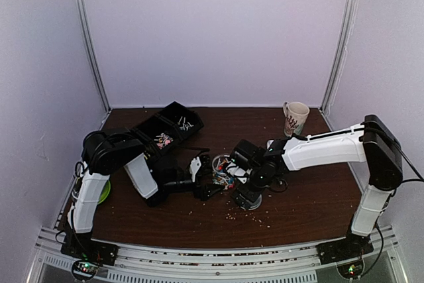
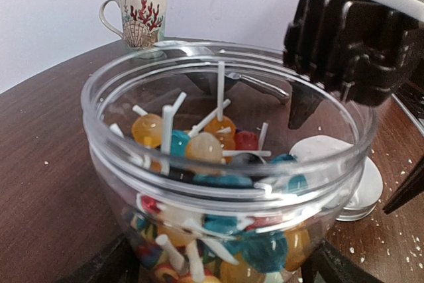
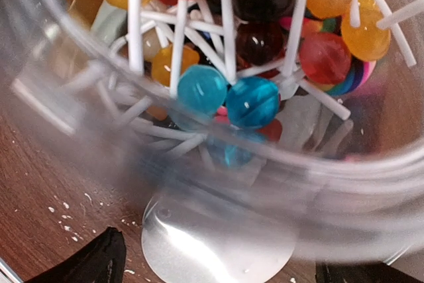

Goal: Pack the candies
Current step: Move the packing box to the center of the board.

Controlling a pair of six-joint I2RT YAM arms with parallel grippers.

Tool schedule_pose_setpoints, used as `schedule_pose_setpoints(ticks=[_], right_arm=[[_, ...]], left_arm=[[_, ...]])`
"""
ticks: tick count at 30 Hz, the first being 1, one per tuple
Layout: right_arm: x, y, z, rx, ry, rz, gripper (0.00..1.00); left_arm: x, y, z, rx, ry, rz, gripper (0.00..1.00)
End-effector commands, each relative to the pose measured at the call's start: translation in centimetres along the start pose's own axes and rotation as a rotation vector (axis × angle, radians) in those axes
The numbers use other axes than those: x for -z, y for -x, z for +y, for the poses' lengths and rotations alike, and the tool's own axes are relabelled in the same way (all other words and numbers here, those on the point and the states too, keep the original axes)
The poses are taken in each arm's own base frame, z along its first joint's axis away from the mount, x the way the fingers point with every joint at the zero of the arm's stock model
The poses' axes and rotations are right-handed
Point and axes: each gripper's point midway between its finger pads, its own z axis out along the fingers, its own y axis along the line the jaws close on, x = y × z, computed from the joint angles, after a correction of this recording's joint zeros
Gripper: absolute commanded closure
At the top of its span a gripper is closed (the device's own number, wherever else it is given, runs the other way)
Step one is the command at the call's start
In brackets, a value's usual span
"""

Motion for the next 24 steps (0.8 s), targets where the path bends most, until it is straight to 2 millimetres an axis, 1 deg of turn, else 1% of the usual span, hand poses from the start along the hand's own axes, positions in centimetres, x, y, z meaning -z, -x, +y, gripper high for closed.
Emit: schedule_pose_setpoints(ticks=[1, 9, 24], right_arm=[[-0.6, 0.0, -0.3, -0.021, 0.003, 0.014, 0.01], [-1.2, -0.5, -0.3, -0.036, 0.035, 0.029, 0.00], [-1.7, -2.8, 0.4, -0.032, 0.082, 0.081, 0.00]], left_arm=[[0.2, 0.5, 0.4, 0.006, -0.002, -0.039, 0.16], [0.2, 0.5, 0.5, 0.007, 0.000, -0.038, 0.17], [0.1, 0.6, 0.5, 0.006, -0.002, -0.040, 0.17]])
